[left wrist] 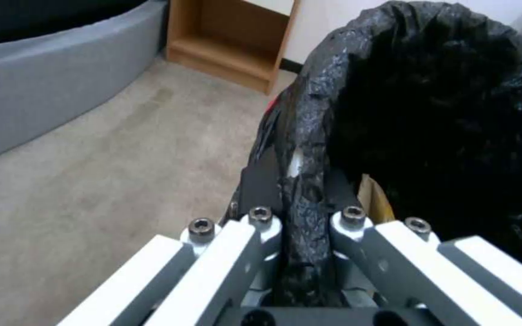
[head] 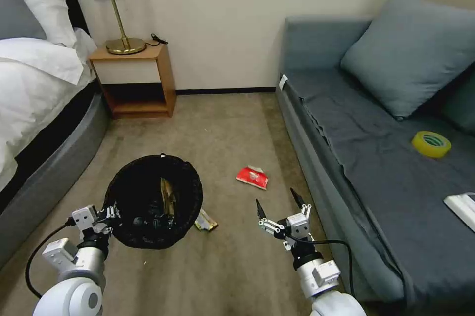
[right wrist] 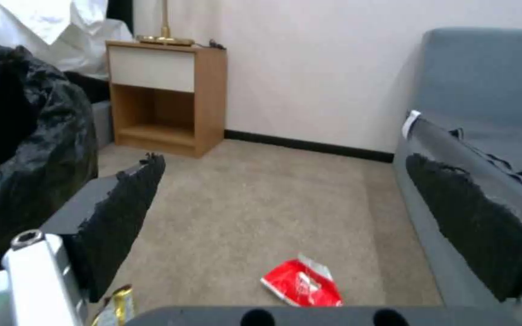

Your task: Pick up the trash bin, then pick up the garbage on the floor and place it into the trash bin.

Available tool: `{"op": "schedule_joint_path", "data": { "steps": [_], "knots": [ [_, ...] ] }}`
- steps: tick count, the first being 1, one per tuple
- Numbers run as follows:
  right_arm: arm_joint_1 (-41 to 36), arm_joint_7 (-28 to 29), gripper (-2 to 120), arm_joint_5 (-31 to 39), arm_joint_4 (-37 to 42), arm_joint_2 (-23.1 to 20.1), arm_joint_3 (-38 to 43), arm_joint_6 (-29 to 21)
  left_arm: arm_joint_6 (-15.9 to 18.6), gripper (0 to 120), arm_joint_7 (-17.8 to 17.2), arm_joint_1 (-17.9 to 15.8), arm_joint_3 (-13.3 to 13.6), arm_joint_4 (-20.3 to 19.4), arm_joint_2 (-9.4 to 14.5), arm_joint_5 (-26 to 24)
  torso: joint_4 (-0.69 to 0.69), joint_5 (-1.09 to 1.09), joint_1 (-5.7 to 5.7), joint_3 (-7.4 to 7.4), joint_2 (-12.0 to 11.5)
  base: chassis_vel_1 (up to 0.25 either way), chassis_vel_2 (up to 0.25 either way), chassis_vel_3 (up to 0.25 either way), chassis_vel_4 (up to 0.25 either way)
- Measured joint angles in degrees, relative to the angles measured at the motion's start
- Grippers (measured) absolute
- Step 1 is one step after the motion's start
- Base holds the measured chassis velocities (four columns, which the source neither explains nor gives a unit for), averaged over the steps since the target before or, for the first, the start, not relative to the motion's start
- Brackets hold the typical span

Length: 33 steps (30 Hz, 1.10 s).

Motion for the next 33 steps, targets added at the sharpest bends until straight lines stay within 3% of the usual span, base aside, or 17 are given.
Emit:
{"op": "schedule_joint_path", "data": {
  "steps": [23, 33],
  "knots": [
    [2.7, 0.0, 100, 0.8, -1.3, -1.0, -2.6, -0.4, -0.1, 4, 0.0, 0.0, -0.9, -0.4, 0.4, -0.2, 0.01, 0.01, 0.00, 0.00, 0.0, -0.136, 0.135, 0.128, -0.137],
    [6.4, 0.0, 100, 2.3, -3.9, -5.1, -7.1, -0.7, -0.1, 4, 1.3, 0.2, -1.4, -0.8, 1.5, 0.9, 0.00, 0.01, 0.00, 0.00, 0.0, -0.046, 0.052, 0.042, -0.053]
  ]
}}
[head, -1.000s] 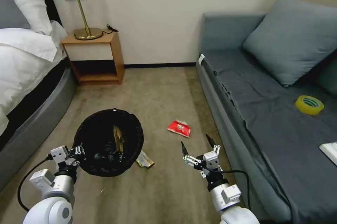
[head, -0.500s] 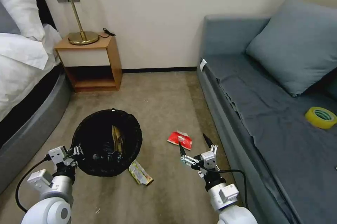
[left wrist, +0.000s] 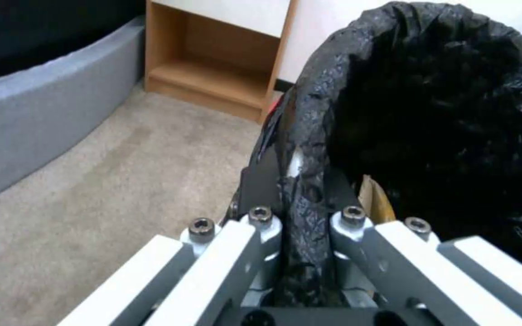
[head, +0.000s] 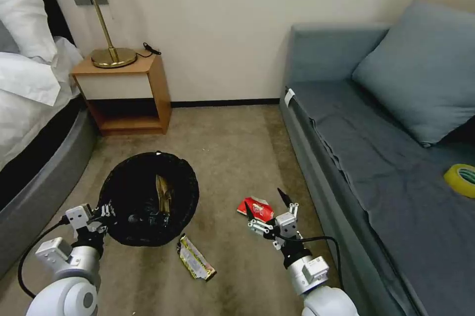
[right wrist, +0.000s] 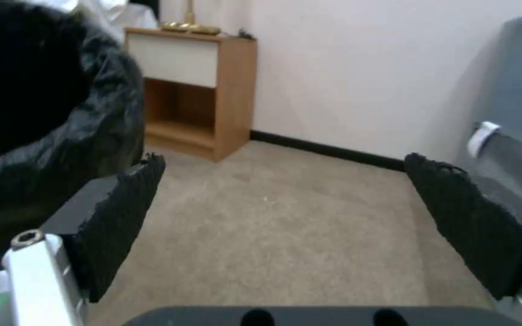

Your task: Pick up the trash bin, then pick up the garbage on the floor and place it into the trash bin.

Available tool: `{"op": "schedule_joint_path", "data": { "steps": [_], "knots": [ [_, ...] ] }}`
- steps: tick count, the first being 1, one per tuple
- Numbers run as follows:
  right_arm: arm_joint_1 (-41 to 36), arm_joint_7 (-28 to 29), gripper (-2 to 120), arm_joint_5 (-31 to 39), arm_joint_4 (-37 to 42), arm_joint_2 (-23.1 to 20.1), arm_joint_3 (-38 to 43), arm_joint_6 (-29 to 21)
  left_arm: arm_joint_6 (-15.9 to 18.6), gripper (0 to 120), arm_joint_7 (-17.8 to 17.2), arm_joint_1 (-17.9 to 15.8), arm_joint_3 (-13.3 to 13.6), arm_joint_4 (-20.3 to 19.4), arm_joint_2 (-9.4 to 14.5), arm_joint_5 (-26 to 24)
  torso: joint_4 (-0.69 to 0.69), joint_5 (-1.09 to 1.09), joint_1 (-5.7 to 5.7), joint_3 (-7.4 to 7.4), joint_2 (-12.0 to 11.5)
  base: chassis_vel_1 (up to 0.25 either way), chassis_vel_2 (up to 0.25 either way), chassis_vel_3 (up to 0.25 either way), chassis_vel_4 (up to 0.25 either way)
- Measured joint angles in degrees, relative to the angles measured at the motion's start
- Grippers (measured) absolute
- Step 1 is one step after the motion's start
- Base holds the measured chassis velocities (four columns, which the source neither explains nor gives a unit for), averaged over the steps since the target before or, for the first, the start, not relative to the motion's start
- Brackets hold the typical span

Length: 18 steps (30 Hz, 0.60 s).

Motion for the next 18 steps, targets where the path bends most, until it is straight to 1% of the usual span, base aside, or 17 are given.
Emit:
{"op": "schedule_joint_path", "data": {
  "steps": [2, 3, 7, 8, 9, 11, 12, 13, 15, 16, 17, 18],
  "knots": [
    [1.8, -0.2, 100, 1.3, -1.4, -1.8, -2.0, -0.9, 0.1, 4, 0.4, 0.0, 0.0, -0.4, 0.5, 0.3, 0.01, 0.00, 0.00, 0.00, 0.0, 0.000, 0.000, 0.000, 0.000],
    [1.8, -0.2, 100, 1.3, -1.4, -1.8, -2.0, -0.9, 0.1, 4, 0.4, 0.0, 0.0, -0.4, 0.5, 0.3, 0.01, 0.00, 0.00, 0.00, 0.0, 0.000, 0.000, 0.000, 0.000],
    [7.8, 0.1, 100, 6.3, -4.8, -6.1, -8.8, -5.1, 0.7, 4, 0.8, -0.2, -0.1, -1.8, 1.3, 0.7, 0.00, 0.01, 0.00, 0.00, 0.0, 0.000, 0.000, 0.000, 0.000],
    [7.8, 0.1, 100, 6.3, -4.8, -6.1, -8.8, -5.1, 0.7, 4, 0.8, -0.2, -0.1, -1.8, 1.3, 0.7, 0.00, 0.01, 0.00, 0.00, 0.0, 0.000, 0.000, 0.000, 0.000],
    [9.6, 0.3, 100, 7.5, -5.5, -7.0, -10.6, -6.2, 0.9, 4, 0.9, -0.2, -0.1, -2.1, 1.4, 0.7, -0.01, 0.02, 0.00, 0.00, 0.0, 0.000, 0.000, 0.000, 0.000],
    [16.2, 1.6, 100, 12.6, -7.7, -9.3, -17.2, -9.6, 1.1, 4, 1.3, -0.2, -0.1, -2.9, 1.5, 1.1, 0.01, 0.00, 0.00, 0.00, 0.0, 0.000, 0.000, 0.000, 0.000],
    [18.8, 2.3, 100, 15.4, -8.6, -9.8, -19.9, -10.8, 1.1, 4, 1.4, -0.2, 0.0, -3.1, 1.6, 1.4, 0.00, 0.01, 0.00, 0.01, 0.0, 0.000, 0.000, 0.000, 0.000],
    [18.8, 2.3, 100, 15.4, -8.6, -9.8, -19.9, -10.8, 1.1, 4, 1.4, -0.2, 0.0, -3.1, 1.6, 1.4, 0.00, 0.01, 0.00, 0.01, 0.0, 0.000, 0.000, 0.000, 0.000],
    [25.1, 4.0, 100, 21.6, -11.5, -10.3, -26.6, -13.1, 1.1, 4, 1.9, 0.2, 0.5, -3.6, 1.5, 2.1, 0.01, 0.00, 0.00, 0.00, 0.0, 0.000, 0.000, 0.000, 0.000],
    [27.2, 4.5, 100, 23.3, -13.0, -10.2, -28.8, -13.7, 1.0, 4, 2.0, 0.4, 0.8, -3.7, 1.4, 2.4, 0.01, 0.00, 0.00, 0.01, 0.0, 0.000, 0.000, 0.000, 0.000],
    [27.2, 4.5, 100, 23.3, -13.0, -10.2, -28.8, -13.7, 1.0, 4, 2.0, 0.4, 0.8, -3.7, 1.4, 2.4, 0.01, 0.00, 0.00, 0.01, 0.0, 0.000, 0.000, 0.000, 0.000],
    [29.0, 4.9, 100, 24.6, -14.5, -9.9, -30.9, -14.3, 0.7, 4, 2.3, 0.5, 1.0, -3.7, 1.2, 3.0, 0.01, 0.00, 0.00, 0.01, 0.0, 0.000, 0.000, 0.000, 0.000]
  ]
}}
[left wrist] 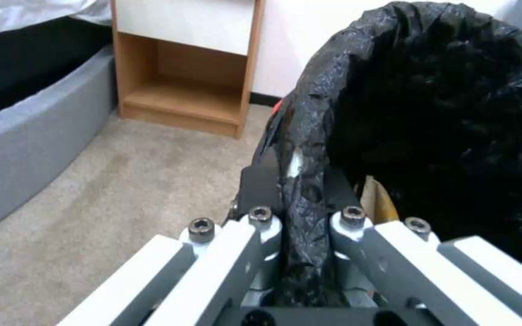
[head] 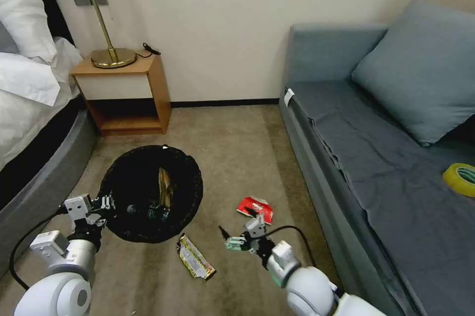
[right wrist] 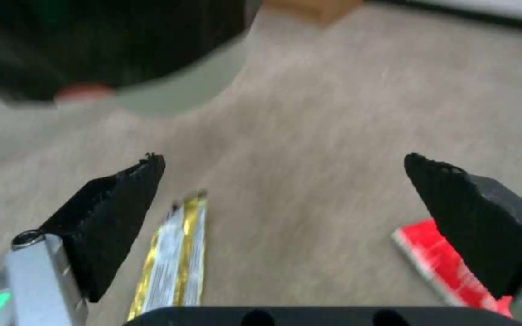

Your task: Pick up the trash bin, then pick up the garbage on the floor and place it into the trash bin.

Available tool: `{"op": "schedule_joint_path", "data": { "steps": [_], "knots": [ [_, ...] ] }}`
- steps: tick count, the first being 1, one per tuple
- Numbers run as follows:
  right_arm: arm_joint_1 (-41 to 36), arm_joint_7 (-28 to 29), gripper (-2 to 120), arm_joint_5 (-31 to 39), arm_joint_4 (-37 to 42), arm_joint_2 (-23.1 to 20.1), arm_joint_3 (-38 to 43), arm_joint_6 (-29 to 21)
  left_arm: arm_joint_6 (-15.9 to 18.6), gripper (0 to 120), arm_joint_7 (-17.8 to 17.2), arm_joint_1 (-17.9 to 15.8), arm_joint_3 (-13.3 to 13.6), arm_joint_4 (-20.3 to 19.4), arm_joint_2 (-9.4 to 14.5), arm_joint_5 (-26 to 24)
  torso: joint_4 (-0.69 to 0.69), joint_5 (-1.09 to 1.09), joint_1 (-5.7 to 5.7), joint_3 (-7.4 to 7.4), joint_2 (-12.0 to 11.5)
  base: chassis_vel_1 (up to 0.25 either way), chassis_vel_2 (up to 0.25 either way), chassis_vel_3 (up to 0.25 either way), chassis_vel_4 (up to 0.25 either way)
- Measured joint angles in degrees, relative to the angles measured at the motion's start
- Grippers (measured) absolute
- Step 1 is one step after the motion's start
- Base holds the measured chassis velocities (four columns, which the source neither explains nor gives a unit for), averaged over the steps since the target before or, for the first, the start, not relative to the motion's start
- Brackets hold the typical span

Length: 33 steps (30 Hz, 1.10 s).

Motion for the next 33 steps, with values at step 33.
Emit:
{"op": "schedule_joint_path", "data": {
  "steps": [33],
  "knots": [
    [16.4, -6.0, 100, 8.1, -25.4, 14.7, -21.5, -13.2, -1.5, 4, 1.0, -1.6, 1.6, 3.3, -0.6, 0.1, 0.00, 0.00, 0.00, 0.00, 0.0, 0.000, 0.000, 0.000, 0.000]
  ]
}}
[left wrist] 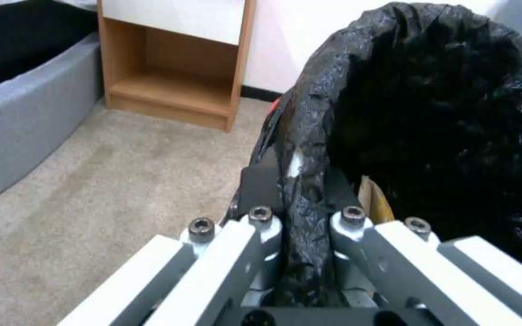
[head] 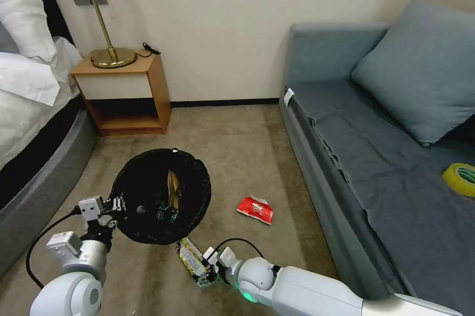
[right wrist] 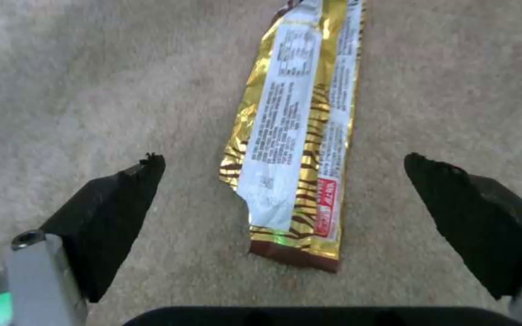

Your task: Pick up the trash bin, then pick up the garbage on the floor and place it into the trash bin.

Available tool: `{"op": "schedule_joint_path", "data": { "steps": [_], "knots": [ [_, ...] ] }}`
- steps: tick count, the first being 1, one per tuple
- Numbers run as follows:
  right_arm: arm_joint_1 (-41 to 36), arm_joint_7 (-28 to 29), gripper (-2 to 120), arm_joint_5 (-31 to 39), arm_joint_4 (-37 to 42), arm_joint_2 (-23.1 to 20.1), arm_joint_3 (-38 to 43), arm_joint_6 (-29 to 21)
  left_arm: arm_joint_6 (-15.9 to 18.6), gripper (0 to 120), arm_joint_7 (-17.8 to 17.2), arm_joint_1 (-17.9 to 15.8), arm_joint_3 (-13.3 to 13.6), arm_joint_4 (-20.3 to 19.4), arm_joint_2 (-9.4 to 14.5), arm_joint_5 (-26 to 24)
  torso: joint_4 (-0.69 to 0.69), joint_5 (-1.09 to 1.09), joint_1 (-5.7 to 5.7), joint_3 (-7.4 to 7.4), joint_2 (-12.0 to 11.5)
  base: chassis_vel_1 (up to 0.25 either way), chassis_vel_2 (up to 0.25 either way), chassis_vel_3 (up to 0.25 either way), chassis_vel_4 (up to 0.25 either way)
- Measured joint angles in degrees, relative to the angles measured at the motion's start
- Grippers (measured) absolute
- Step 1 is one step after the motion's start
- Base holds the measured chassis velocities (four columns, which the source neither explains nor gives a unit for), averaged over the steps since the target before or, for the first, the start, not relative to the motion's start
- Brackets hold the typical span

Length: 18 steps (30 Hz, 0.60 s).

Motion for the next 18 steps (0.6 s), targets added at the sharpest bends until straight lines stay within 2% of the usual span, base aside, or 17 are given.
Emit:
{"op": "schedule_joint_path", "data": {
  "steps": [9, 18],
  "knots": [
    [-0.3, -1.7, 100, -2.6, -7.3, 3.3, 0.3, 2.2, -0.1, 4, 0.2, -0.2, -0.2, 0.4, 0.2, -0.6, 0.00, 0.00, 0.00, 0.00, 0.0, 0.000, 0.000, 0.000, 0.000],
    [-0.5, -2.7, 100, -3.6, -12.5, 4.9, 1.3, 3.5, -0.2, 4, 0.4, -0.2, -0.2, 0.4, -0.2, -0.7, 0.00, 0.01, 0.00, 0.00, 0.0, 0.000, 0.000, 0.000, 0.000]
  ]
}}
